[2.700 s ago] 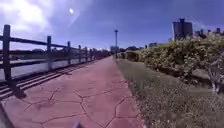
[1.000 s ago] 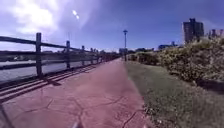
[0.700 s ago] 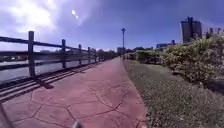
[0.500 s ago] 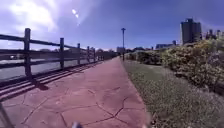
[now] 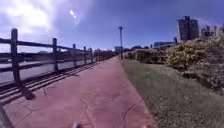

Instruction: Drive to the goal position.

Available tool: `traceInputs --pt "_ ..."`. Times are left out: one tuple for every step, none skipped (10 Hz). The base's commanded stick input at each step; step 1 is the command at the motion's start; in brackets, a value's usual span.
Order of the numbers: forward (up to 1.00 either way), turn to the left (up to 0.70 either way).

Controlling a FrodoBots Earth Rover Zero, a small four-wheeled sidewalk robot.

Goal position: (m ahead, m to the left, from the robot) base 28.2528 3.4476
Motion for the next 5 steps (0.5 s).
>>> traceInputs --pt "0.70 0.00" --pt "0.70 0.00" --pt "0.70 0.00" --pt "0.70 0.00" --pt "0.70 0.00"
